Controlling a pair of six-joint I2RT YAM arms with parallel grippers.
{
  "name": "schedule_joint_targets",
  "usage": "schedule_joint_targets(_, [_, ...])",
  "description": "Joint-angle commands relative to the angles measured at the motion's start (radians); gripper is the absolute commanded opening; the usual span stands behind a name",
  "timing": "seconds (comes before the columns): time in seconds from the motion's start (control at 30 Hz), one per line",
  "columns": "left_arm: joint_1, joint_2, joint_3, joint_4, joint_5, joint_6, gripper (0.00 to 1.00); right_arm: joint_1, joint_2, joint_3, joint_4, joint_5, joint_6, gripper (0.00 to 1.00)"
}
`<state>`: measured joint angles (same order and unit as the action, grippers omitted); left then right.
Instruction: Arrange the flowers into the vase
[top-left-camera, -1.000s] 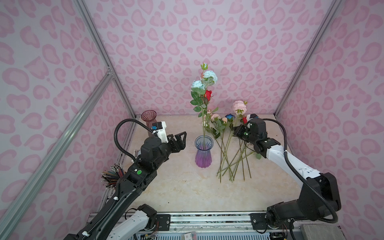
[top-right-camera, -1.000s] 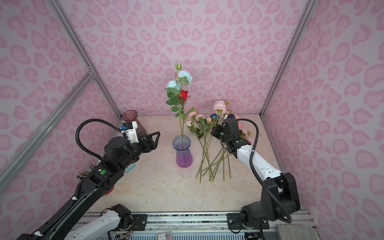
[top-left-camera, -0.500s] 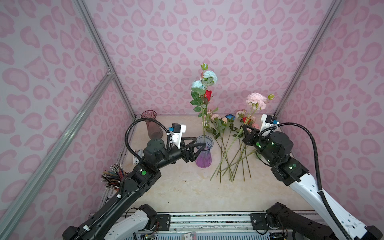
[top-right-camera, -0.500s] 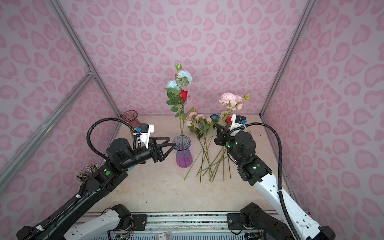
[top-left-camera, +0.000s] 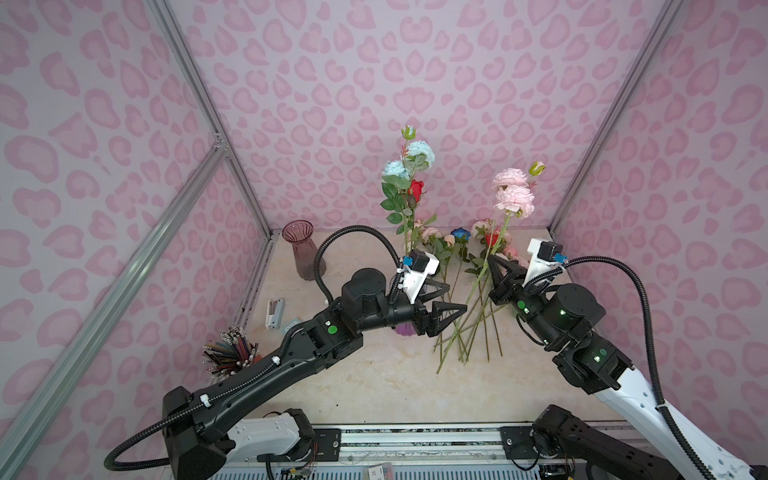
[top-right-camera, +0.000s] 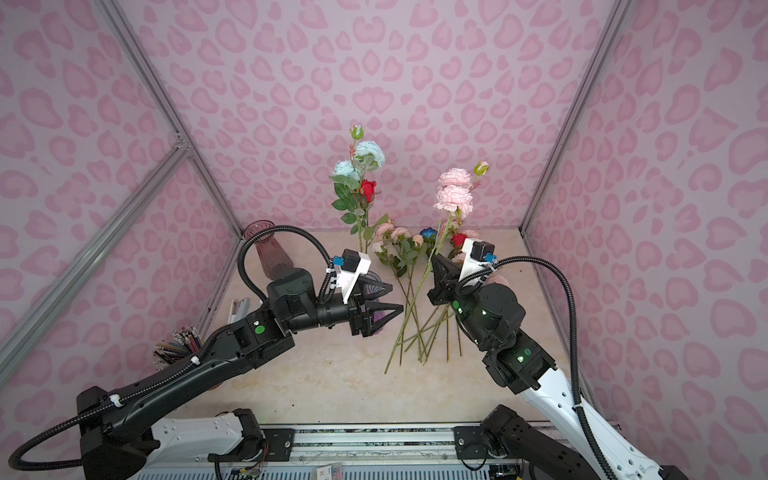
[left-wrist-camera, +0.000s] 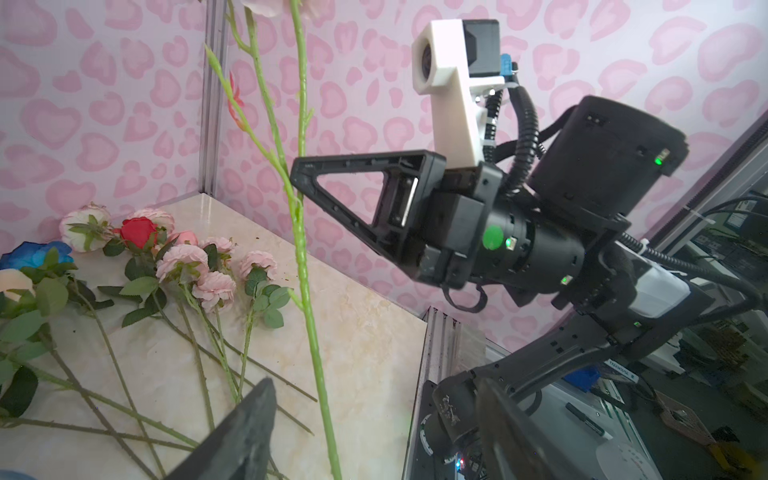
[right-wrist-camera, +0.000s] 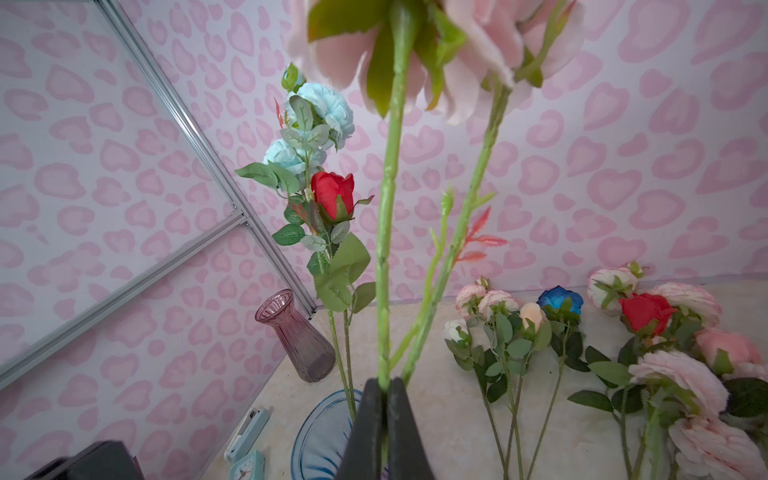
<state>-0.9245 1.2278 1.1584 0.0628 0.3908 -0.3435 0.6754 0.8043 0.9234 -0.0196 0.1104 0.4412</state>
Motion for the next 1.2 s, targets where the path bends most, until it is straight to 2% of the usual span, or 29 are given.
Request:
schedule_joint_targets(0.0, [-0.004, 0.045, 0.048, -0.004, -0.006, 0.001, 0.71, 0.042, -0.021, -0.007, 0.048, -0.031, -0.016, 0.0])
schedule_joint_targets(0.27, [-0.008, 0.076, 0.048, 0.02, 0.061, -0.012, 0.65, 0.165, -0.048, -0.014, 0.064, -0.002, -0.064, 0.0])
schedule_joint_targets(0.3, [-0.008, 0.077, 0.05, 0.024, 0.066, -0.016, 0.62, 0.17, -0.047, -0.015, 0.068, -0.001, -0.066, 0.0])
schedule_joint_targets(0.4, [-0.008, 0.093, 0.066, 0.024, 0.078, -0.018, 0.45, 0.187, -0.042, -0.012, 0.076, -0.001, -0.073, 0.0])
schedule_joint_targets(0.47, [-0.008, 0.108, 0.082, 0.013, 0.076, -0.018, 0.3, 0.195, -0.042, -0.011, 0.078, 0.003, -0.078, 0.0])
schedule_joint_targets(0.53, [-0.008, 0.114, 0.086, 0.011, 0.08, -0.022, 0.23, 0.198, -0.044, -0.011, 0.075, 0.003, -0.076, 0.0])
schedule_joint_targets(0.57, [-0.008, 0.114, 0.086, 0.013, 0.08, -0.025, 0.16, 0.197, -0.045, -0.012, 0.074, -0.001, -0.076, 0.0])
schedule_joint_targets(0.6, [-0.008, 0.114, 0.086, 0.015, 0.077, -0.028, 0.1, 0.199, -0.044, -0.011, 0.072, -0.003, -0.076, 0.02])
schedule_joint_targets(0.63, [-0.008, 0.113, 0.089, 0.013, 0.069, -0.031, 0.04, 0.2, -0.046, -0.013, 0.072, -0.008, -0.077, 0.09])
schedule_joint_targets(0.67, [-0.009, 0.109, 0.089, 0.012, 0.057, -0.035, 0.04, 0.199, -0.049, -0.014, 0.067, -0.012, -0.08, 0.21])
schedule_joint_targets(0.73, [-0.008, 0.094, 0.084, 0.013, 0.03, -0.042, 0.04, 0.203, -0.056, -0.013, 0.06, -0.01, -0.085, 0.36])
schedule_joint_targets(0.83, [-0.008, 0.057, 0.074, 0.004, -0.039, -0.034, 0.04, 0.204, -0.081, -0.017, 0.058, 0.005, -0.09, 0.46])
schedule_joint_targets(1.03, [-0.007, -0.055, 0.028, 0.003, -0.287, 0.035, 0.04, 0.204, -0.124, -0.032, 0.063, 0.0, -0.104, 0.49])
schedule_joint_targets(1.17, [-0.007, -0.106, 0.024, 0.002, -0.366, 0.098, 0.04, 0.205, -0.154, -0.059, 0.054, 0.051, -0.127, 0.49])
